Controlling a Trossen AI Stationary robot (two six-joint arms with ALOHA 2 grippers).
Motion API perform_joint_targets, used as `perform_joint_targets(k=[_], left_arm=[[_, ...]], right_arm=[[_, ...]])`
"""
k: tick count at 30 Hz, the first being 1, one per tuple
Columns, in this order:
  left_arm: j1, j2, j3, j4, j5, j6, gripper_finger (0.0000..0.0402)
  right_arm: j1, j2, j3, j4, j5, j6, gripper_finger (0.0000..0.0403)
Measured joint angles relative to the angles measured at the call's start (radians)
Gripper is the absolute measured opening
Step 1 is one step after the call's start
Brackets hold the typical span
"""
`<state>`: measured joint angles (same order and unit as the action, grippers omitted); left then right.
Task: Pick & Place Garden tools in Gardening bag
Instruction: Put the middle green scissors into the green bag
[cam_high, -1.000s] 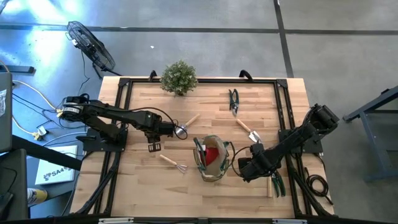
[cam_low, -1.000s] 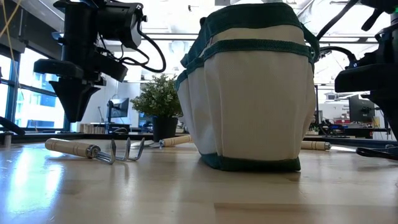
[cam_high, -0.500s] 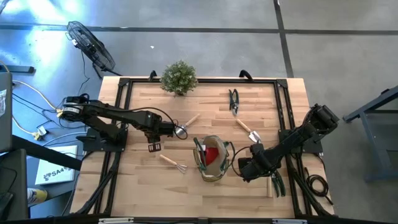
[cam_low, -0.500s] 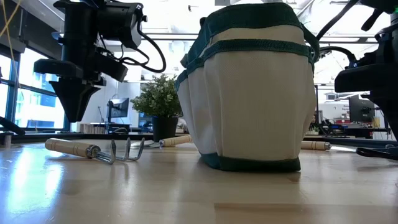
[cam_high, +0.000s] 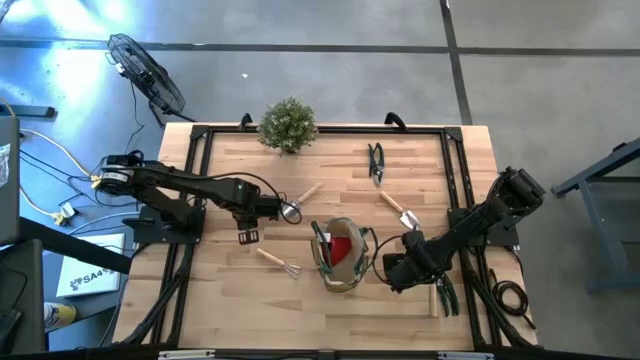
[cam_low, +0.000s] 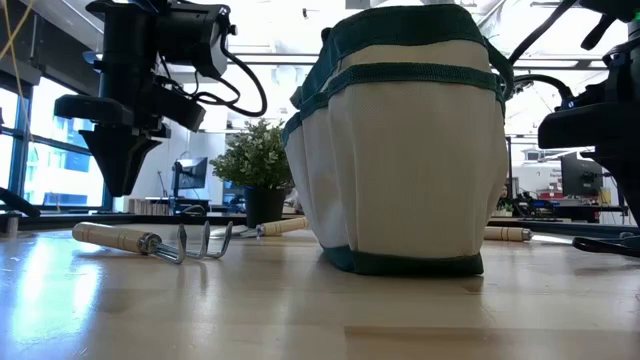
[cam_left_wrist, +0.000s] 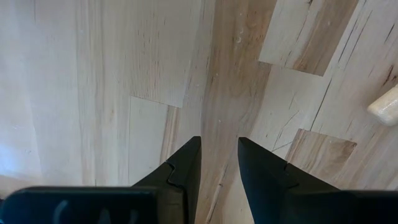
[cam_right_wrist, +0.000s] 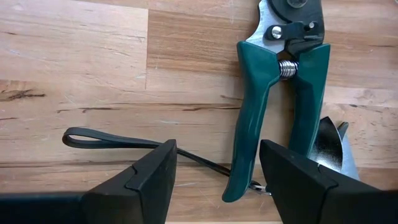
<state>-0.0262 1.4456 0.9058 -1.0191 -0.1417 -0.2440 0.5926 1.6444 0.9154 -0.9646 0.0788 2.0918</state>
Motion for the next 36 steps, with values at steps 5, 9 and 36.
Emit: perform_joint_targets(k=[5,9,36], left_arm=[[0.0,0.0,0.0,0.0,0.0,0.0,0.01],[0.0,0.0,0.0,0.0,0.0,0.0,0.01],[0.0,0.0,0.0,0.009,0.0,0.0,0.01]], right_arm=[[0.0,0.0,0.0,0.0,0.0,0.0,0.022],[0.0,0.0,0.0,0.0,0.0,0.0,0.022],[0.0,-0.003,-0.089,0.132,0.003,-0.001,0.0217]])
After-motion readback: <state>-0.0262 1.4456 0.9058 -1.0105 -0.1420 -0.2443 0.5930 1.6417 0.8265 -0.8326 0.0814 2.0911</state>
